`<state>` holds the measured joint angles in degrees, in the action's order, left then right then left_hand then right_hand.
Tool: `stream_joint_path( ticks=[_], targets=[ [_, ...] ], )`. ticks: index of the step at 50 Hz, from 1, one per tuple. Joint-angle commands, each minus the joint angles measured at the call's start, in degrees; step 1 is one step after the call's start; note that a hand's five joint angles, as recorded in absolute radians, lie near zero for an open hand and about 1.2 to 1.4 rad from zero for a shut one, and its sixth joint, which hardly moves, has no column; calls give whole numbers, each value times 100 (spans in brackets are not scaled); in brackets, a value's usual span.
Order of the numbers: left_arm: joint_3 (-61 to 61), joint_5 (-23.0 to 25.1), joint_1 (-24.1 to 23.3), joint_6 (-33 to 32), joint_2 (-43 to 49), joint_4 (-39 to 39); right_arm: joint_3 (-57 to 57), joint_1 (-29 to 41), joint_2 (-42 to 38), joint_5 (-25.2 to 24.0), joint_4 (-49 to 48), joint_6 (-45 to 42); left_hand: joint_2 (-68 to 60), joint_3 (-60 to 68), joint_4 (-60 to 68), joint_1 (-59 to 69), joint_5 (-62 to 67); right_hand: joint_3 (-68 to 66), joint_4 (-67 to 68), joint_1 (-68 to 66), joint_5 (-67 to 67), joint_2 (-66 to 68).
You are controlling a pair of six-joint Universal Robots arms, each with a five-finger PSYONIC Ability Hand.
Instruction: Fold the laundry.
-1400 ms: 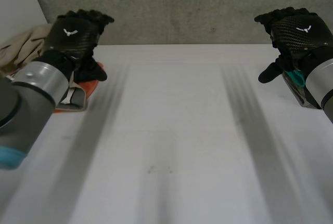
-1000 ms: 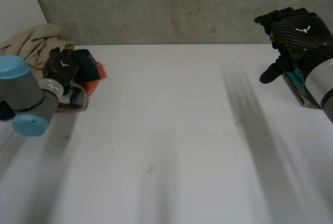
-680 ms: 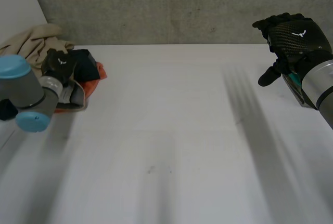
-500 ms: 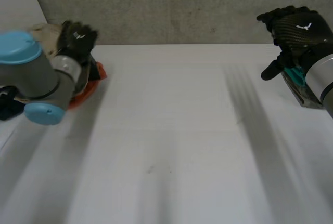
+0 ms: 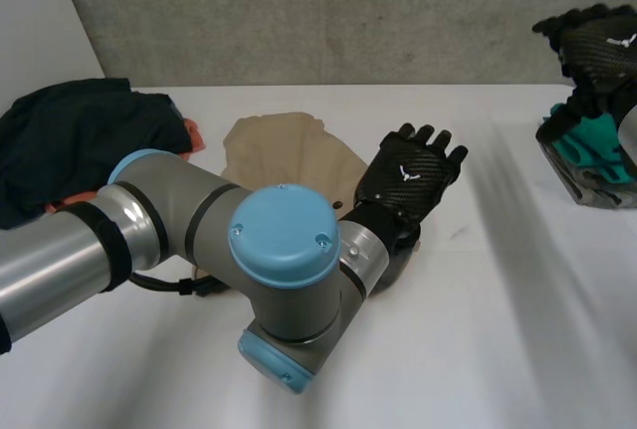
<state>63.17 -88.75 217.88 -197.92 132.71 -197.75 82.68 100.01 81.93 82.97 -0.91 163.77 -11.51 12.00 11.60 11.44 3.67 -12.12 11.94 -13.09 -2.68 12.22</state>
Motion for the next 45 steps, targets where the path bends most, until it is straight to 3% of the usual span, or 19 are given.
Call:
stream_joint_path(
  ticks=[1, 4, 9, 13, 17, 24, 30, 39, 45],
  targets=[
    [739, -55, 753, -53, -1139, 35, -120, 54, -353, -9, 592, -609, 146, -196, -155, -140, -362, 212, -194, 309, 268, -222],
    [1091, 7, 1412, -62, -1632, 61, -77, 97, -423, -27, 829, -785, 151, -200, -160, -144, -367, 212, -194, 309, 268, -222],
    [1365, 209, 1969, -62, -1862, 289, 55, 519, -432, -27, 926, -759, 151, -200, -160, -144, -367, 212, -194, 309, 268, -222],
    [1671, 823, 2687, -124, -1862, 947, 283, 994, -432, -36, 909, -751, 146, -196, -155, -140, -362, 212, -194, 309, 268, -222],
    [1918, 1166, 3014, -185, -1880, 1177, 407, 1222, -406, -44, 891, -707, 113, -162, -121, -106, -328, 212, -194, 309, 268, -222],
    [1945, 1317, 3348, -185, -1906, 1195, 416, 1758, -371, -45, 804, 284, 96, -145, -104, -89, -312, 212, -194, 309, 268, -222],
    [1822, 1545, 3674, -194, -2310, 1204, 319, 1821, -134, -62, 531, 708, 96, -145, -104, -89, -312, 212, -194, 309, 268, -222],
    [1813, 1695, 3665, -527, -1828, 1265, 170, 2391, -1055, 52, 505, 138, 29, -78, -37, -22, -244, 212, -194, 309, 268, -222],
    [1927, 1686, 3463, -1608, -1467, 1415, 257, 2638, -1460, 658, 320, -723, -5, -44, -4, 11, -211, 212, -194, 309, 268, -222]
  ],
)
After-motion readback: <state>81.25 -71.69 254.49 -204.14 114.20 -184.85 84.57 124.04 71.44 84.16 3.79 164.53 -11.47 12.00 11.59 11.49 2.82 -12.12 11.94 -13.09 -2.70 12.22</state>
